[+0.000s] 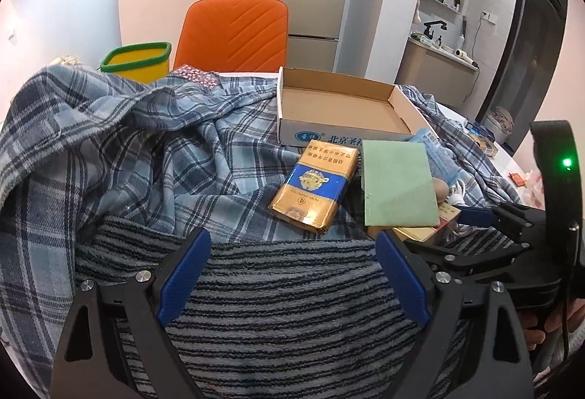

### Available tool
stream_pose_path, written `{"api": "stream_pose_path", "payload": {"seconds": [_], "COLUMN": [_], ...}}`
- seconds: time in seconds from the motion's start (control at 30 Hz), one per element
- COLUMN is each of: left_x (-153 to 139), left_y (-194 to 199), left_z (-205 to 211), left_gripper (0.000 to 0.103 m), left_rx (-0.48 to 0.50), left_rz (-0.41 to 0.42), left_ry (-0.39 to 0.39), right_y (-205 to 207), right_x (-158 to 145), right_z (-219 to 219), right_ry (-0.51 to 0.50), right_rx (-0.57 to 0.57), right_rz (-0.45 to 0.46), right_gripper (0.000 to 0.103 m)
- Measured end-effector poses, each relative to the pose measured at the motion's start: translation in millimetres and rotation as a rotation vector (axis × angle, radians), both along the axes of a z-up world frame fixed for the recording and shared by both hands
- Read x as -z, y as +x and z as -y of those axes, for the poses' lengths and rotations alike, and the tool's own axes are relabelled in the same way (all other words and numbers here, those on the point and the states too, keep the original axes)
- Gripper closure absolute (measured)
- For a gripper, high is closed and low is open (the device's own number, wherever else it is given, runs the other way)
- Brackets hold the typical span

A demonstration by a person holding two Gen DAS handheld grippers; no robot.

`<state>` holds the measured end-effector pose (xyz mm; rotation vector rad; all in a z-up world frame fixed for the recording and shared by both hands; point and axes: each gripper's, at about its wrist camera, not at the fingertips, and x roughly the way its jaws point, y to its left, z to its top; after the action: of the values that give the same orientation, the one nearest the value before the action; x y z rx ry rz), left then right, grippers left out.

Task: Organize soft objects
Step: 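Grasp the red-and-gold cigarette pack with the right gripper and lift it, then grasp the green notebook with the left gripper while the right gripper carries the red pack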

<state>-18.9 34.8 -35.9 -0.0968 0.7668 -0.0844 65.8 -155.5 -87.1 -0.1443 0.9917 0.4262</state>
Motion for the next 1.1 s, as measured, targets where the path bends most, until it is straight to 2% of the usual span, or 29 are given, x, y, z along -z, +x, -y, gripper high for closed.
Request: {"api": "stream_pose_path", "payload": {"seconds": [0.27,0.37,0.63,0.83,0.93,1.0,1.1], "left_x": [-10,-15,-25,-14,-3,4,11], "left_y": [12,18,32,49,61,70,79], "left_z": [20,33,61,87,94,99,106], "left_gripper": [0.012,0.012,0.012,0.012,0.012,0.012,0.013], "left_rx": [0.075,0.117,0.183,0.161,0.121,0.129,0.132], "left_rz": [-0.007,-0.009,-0.012,-0.054,-0.092,-0.124,-0.142], "left_ry": [-0.027,-0.05,-0.016,0.032,0.009,-0.014,0.002], "right_y": [-31,-49,-83,-84,-74,-69,-63], "right_x": [-12,-21,-43,-55,-63,-69,-72], "right_z": [20,29,60,92,108,114,118], "right_ry": [0.051,0.054,0.046,-0.065,-0.052,-0.047,-0.076], "right_rx": [0.01,0.02,0.092,0.26,0.349,0.392,0.445], "right_rz": [0.015,0.051,0.131,0.305,0.365,0.427,0.521], "right_gripper": [0.013,0.013,0.013,0.013,0.013,0.013,0.013]}}
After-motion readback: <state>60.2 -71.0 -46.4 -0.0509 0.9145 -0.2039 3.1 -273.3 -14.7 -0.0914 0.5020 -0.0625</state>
